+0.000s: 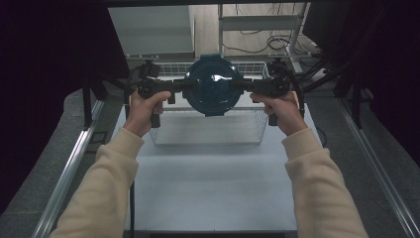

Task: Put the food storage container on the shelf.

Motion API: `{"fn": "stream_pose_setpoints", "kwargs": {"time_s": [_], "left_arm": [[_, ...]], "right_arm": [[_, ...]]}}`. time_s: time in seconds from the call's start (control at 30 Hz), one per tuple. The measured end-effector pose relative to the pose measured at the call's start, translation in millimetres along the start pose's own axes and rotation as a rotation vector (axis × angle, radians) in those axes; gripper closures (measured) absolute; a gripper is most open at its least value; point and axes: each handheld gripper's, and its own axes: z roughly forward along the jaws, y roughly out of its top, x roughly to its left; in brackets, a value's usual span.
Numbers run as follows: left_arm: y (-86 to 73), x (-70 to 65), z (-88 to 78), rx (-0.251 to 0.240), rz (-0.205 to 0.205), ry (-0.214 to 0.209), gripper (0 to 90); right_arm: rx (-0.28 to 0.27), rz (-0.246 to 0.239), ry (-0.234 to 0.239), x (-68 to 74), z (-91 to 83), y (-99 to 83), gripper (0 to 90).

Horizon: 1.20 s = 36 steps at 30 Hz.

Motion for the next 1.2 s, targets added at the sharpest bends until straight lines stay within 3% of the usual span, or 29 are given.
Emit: {"fn": "stream_pose_setpoints", "kwargs": {"time_s": [0.43, 0.93, 1.2], "left_arm": [[8.7, 20.1, 10.7, 0.021, -0.032, -0.005, 42.3], [7.0, 42.8, 22.7, 0.041, -0.073, -0.002, 41.8], [9.7, 52.0, 31.5, 0.021, -0.143, -0.004, 41.5]], "right_arm": [[0.014, 0.026, -0.005, -17.2, 14.7, 9.0, 45.0], [0.024, 0.112, -0.005, -37.2, 30.6, 2.7, 44.7], [-0.004, 0.196, -0.015, -47.3, 35.4, 4.9, 43.0]]}}
